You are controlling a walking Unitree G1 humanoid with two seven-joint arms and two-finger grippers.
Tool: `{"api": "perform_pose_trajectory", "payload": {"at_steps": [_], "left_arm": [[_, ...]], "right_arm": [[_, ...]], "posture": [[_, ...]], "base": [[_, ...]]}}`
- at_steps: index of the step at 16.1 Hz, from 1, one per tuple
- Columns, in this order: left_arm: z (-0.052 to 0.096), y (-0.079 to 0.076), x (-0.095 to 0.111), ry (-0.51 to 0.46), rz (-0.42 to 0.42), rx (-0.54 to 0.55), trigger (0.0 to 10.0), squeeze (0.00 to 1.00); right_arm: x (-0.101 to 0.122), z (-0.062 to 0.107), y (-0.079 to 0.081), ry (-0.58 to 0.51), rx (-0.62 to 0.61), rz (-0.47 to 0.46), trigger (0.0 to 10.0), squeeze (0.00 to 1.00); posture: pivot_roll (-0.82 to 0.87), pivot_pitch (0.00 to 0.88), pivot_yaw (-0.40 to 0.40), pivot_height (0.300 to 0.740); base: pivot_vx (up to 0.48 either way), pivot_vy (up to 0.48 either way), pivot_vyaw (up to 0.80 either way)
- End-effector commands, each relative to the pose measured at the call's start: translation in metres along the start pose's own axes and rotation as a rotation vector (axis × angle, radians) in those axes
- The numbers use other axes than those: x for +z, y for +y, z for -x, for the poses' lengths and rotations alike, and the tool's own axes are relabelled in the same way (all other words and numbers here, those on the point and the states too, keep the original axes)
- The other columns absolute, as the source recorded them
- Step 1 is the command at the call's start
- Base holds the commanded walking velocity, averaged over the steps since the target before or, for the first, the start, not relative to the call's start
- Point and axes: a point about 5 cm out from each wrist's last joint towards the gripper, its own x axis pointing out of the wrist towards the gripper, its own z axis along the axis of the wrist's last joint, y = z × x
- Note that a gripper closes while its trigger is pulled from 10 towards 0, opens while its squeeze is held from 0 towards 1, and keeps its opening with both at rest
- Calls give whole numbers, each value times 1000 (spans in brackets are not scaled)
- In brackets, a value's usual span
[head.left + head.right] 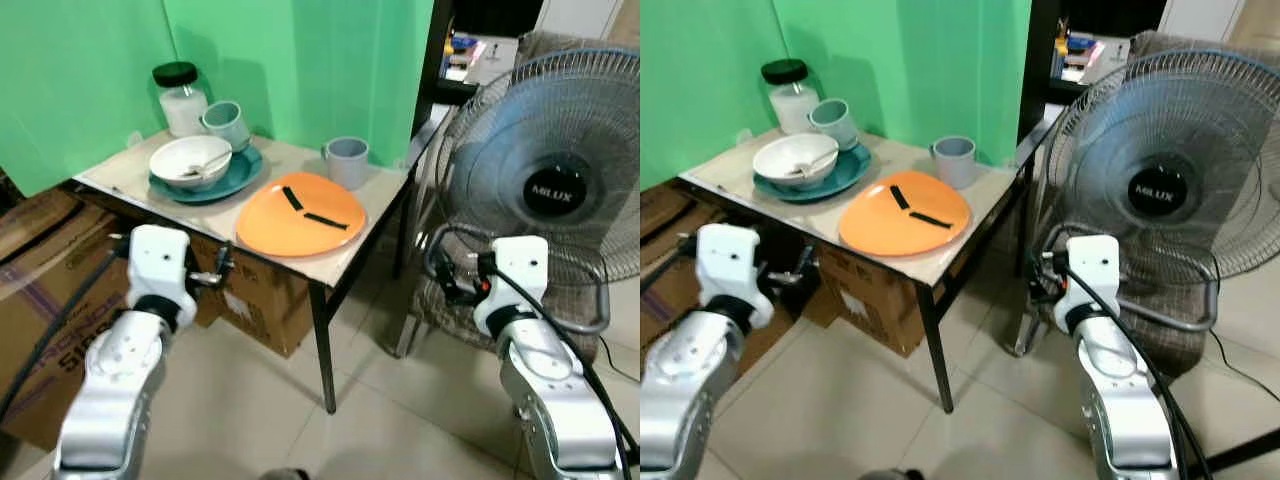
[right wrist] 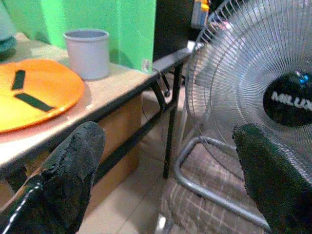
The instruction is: Setting the table
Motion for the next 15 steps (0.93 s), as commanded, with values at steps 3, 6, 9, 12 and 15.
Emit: {"api": "perform_pose_trajectory", "payload": {"at_steps": [3,6,9,12,15], "left_arm": [[2,4,-4,24,-37,46,10000,43],[2,6,0,18,-70,58,10000,59],[1,8,2,12,-74,49,10000,71],[-4,10,4,9,-70,50,10000,90],[-8,8,4,12,-68,23,10000,90]], "right_arm": [[2,-7,6,3,22,-51,10000,1000],[4,-10,15,21,87,-107,10000,0],[2,-15,21,36,90,-95,10000,0],[2,-13,24,19,92,-65,10000,0],[6,-13,20,3,78,-85,10000,0]], "posture": [[123,0,-12,740],[145,0,-25,740],[154,0,-21,740],[146,0,-9,740],[123,0,14,740]], "base": [[0,0,0],[0,0,0],[194,0,0],[358,0,0],[384,0,0]]}}
